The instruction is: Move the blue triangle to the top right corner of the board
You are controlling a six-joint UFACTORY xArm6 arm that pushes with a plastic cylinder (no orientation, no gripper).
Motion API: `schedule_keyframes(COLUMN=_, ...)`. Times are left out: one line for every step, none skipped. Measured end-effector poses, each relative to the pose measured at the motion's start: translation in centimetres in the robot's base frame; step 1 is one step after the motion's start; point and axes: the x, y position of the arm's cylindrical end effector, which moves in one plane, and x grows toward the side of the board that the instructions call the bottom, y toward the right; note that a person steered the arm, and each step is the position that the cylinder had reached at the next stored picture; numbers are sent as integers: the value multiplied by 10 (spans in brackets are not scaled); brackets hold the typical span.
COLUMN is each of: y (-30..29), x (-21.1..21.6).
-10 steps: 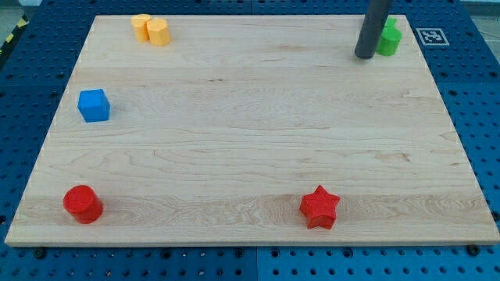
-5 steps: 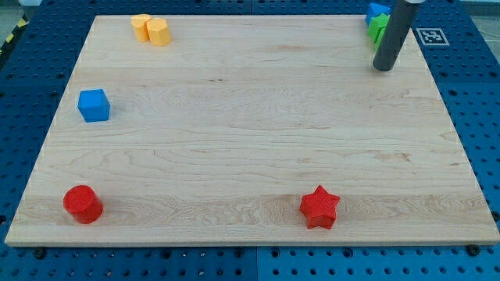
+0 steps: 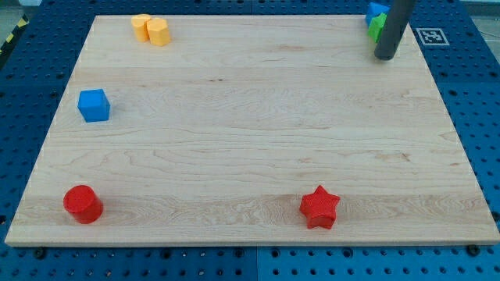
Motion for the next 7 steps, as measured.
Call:
schedule_keyframes(y=2, x=-1)
schedule_keyframes(y=2, x=-1)
schedule_keyframes(y=2, x=-2)
schedule_keyframes(y=3, x=-2)
schedule_keyframes(y=-1, x=18)
schedule_keyframes(y=-9, x=40)
schedule_keyframes(y=-9, x=43)
